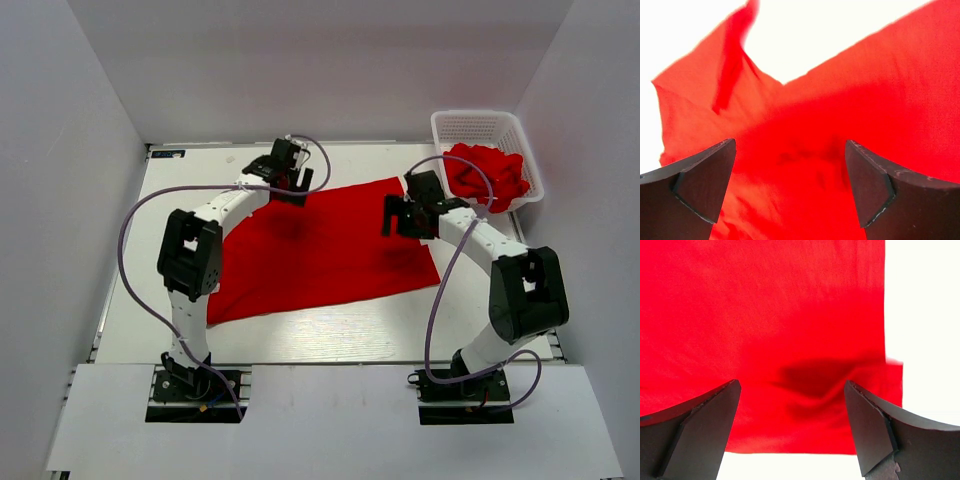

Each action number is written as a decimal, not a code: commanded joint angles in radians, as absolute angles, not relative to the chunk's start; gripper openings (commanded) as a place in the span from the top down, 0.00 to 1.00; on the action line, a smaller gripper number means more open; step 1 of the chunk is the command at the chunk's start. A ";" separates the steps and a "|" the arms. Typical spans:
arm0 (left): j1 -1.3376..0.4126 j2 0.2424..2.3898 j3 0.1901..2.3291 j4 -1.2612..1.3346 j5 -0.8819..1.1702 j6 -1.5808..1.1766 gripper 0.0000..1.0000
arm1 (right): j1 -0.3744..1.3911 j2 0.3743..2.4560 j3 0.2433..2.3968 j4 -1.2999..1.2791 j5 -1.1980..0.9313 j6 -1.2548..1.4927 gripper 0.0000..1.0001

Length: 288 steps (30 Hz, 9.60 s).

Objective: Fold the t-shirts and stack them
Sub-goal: Fold the flattened tshirt in 1/3 of the way, then grap the side of the flattened tshirt furthest away from the robot with both arms, then fold the other side of the tshirt into a rectangle

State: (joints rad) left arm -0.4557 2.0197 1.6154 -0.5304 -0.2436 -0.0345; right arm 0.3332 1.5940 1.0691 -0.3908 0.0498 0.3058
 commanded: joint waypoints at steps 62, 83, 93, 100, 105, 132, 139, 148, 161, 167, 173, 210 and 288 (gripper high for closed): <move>-0.229 2.264 1.862 -0.433 -0.209 0.198 1.00 | 0.322 1.922 1.534 -0.523 0.170 0.357 0.10; -0.229 2.079 1.694 -0.428 -0.107 0.293 1.00 | 0.314 2.407 2.094 -0.425 0.468 0.382 0.10; -0.229 2.017 1.621 -0.407 -0.087 0.293 1.00 | 0.290 2.442 2.079 -0.302 0.462 0.419 0.10; -0.229 2.008 1.612 -0.416 -0.118 0.302 1.00 | 0.276 2.457 2.051 -0.302 0.420 0.422 0.15; -0.229 1.974 1.583 -0.426 -0.118 0.302 1.00 | 0.273 2.464 2.022 -0.302 0.382 0.425 0.25; -0.229 1.781 1.488 -0.635 -0.063 -0.021 1.00 | 0.276 2.372 1.907 -0.287 0.348 0.334 1.00; -0.229 1.686 1.427 -0.662 -0.009 -0.055 1.00 | 0.276 2.280 1.793 -0.236 0.310 0.255 1.00; -0.229 1.550 1.327 -0.765 -0.038 -0.143 1.00 | 0.279 2.163 1.651 -0.149 0.304 0.174 1.00; -0.239 1.396 1.201 -0.850 0.006 -0.183 1.00 | 0.276 1.999 1.519 -0.121 0.207 0.129 1.00; -0.239 1.330 1.143 -0.874 0.025 -0.201 1.00 | 0.278 1.947 1.460 -0.101 0.216 0.127 1.00; -0.239 1.273 1.109 -0.919 0.043 -0.210 1.00 | 0.278 1.910 1.413 -0.095 0.227 0.124 1.00; -0.239 1.032 0.848 -0.971 0.048 -0.308 1.00 | 0.275 1.649 1.128 -0.104 0.239 0.181 1.00; -0.127 1.786 1.147 -0.618 0.046 -0.371 0.00 | 0.225 1.681 1.213 -0.613 0.533 0.379 0.10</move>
State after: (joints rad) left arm -0.1379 1.7649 1.1103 -0.6765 0.0387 -0.4217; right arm 0.2161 1.7741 1.1980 -0.6945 0.6193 0.4698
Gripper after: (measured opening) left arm 0.995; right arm 0.889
